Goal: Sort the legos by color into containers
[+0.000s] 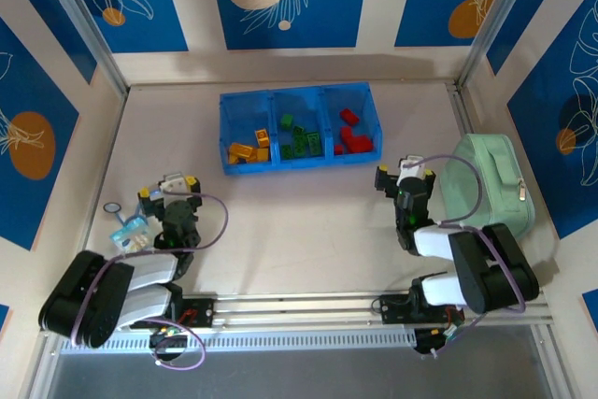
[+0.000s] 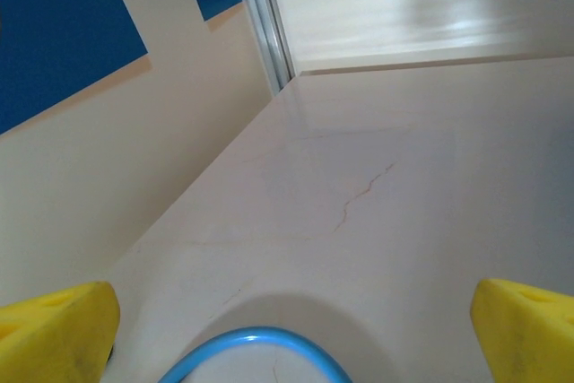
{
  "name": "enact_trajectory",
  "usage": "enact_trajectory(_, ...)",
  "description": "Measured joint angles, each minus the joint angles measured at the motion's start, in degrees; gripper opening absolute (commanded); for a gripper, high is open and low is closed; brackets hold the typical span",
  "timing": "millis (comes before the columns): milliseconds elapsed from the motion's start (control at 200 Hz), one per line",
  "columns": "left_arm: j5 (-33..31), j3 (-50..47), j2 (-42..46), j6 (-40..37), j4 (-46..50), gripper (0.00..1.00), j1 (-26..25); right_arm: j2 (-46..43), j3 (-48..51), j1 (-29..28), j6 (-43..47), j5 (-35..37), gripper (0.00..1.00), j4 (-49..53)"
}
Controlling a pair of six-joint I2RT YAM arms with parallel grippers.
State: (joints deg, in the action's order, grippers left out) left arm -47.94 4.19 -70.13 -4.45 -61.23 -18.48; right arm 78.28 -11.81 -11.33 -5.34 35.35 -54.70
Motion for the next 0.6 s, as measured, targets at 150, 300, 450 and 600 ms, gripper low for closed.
enact_trajectory(150,1.51,-0.17,-7.58,-2.10,-9.29,1.00,0.90,8.17,1.18,-0.09,2.25,-1.75,0.99,-9.51)
enact_trajectory(300,3.76,-0.20,-8.87,-2.12,-13.77,1.00,1.92,8.31,1.18,-0.52,3.74,-4.15,0.99,-14.56)
enact_trajectory(450,6.01,-0.35,-8.85,-1.92,-15.69,1.00,3.26,8.31,1.18,-0.42,4.39,-5.90,0.99,-15.26)
enact_trajectory(600,8.68,-1.62,-8.70,-0.48,-16.22,1.00,5.03,8.31,1.18,0.17,4.52,-7.37,0.99,-15.19)
